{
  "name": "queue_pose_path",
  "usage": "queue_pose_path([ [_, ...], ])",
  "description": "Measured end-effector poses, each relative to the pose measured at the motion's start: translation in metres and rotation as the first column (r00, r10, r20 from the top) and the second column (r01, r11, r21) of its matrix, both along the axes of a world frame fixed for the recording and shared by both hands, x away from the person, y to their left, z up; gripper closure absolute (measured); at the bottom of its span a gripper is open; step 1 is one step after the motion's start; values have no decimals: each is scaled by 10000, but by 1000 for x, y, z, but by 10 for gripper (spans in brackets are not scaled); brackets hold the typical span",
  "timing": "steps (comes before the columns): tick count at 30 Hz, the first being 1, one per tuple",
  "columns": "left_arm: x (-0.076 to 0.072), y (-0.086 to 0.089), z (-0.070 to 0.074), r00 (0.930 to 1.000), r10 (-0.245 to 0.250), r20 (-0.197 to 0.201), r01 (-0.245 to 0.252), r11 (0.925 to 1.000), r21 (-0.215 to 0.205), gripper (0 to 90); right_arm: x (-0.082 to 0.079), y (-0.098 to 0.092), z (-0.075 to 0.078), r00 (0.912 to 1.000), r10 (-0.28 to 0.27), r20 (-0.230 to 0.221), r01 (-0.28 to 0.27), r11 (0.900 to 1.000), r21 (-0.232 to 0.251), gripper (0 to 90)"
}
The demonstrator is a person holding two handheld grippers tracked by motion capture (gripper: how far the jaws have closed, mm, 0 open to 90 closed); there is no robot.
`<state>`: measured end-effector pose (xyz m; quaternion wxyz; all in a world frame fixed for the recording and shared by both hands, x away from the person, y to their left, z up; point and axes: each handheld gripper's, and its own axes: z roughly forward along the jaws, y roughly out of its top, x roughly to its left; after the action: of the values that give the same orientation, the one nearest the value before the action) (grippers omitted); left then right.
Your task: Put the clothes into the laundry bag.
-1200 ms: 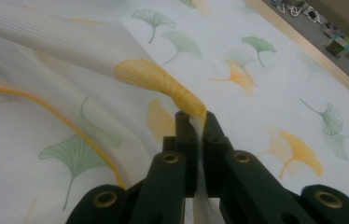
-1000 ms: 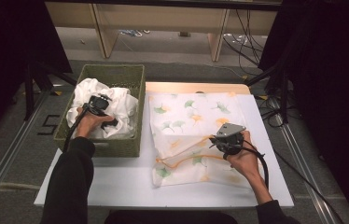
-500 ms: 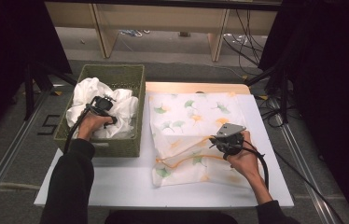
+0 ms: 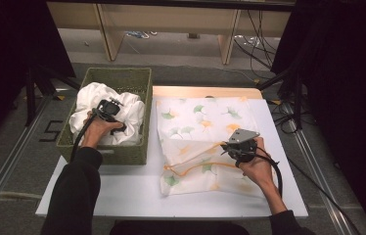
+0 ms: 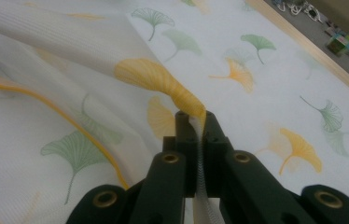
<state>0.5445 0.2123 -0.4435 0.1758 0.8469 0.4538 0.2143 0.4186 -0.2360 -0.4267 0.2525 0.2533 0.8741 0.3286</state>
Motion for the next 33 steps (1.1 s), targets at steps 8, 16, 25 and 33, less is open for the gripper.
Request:
queue_pose_path([
  [8, 0, -11, -23, 9995, -286, -128, 288, 9995, 162, 125, -2, 0, 1, 9999, -119, 17, 118, 9998, 152, 895],
  [16, 6, -12, -14, 9995, -286, -155, 296, 9976, 631, 521, 0, 0, 1, 10000, 78, 25, -78, 9999, 67, 895],
  [25, -4, -1, 10, 9983, -322, 486, 337, 9990, -299, 641, 0, -3, 2, 10000, -21, -63, 22, 9999, 133, 896],
  [33, -25, 26, 46, 9897, 292, 1401, 172, 9478, -3185, 668, 0, -3, 2, 10000, -39, -22, 39, 9998, 194, 897],
])
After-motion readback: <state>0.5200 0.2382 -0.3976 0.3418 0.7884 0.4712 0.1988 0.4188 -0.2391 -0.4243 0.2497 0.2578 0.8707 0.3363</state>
